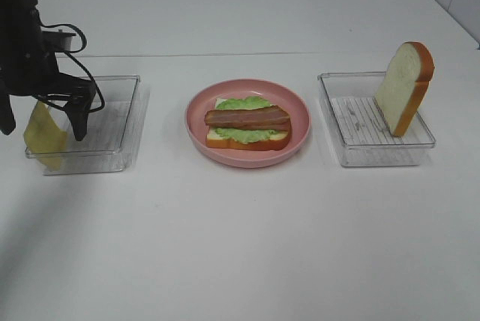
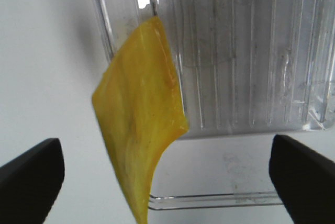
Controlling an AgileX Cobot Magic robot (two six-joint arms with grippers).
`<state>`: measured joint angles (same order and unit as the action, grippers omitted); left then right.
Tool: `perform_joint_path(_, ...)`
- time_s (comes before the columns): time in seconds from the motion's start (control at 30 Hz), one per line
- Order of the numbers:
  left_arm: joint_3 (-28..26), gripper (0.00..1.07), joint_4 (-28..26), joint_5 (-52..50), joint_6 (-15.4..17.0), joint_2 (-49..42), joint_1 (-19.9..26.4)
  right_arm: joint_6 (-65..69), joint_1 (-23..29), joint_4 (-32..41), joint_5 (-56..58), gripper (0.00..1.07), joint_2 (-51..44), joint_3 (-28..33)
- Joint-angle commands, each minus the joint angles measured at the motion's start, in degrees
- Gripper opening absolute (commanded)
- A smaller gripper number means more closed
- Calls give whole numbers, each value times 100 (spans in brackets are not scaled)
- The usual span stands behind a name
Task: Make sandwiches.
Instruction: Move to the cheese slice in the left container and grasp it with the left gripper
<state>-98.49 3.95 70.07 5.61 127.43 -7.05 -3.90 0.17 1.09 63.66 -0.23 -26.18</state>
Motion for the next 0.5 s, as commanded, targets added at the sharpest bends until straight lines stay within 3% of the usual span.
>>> perform_joint_path(0.03,23,97,17,493,-6,29,11,-40,-11,11,-46,94,-160,17)
perform_joint_path(0.1,23,95,17,470,-6,17,11,-40,-11,11,-46,94,-160,17)
perform_joint_path(0.17,23,82,17,464,-6,17,11,-40,-11,11,-46,94,-160,17)
perform_joint_path(0.2,23,82,17,464,-6,17,11,-40,-11,11,-46,94,-160,17)
perform_joint_path(0.27,23,71,17,441,-6,17,11,-40,-11,11,-46,94,-160,17)
perform_joint_path(0.5,23,58,17,435,-11,17,11,-40,-11,11,-46,94,-160,17)
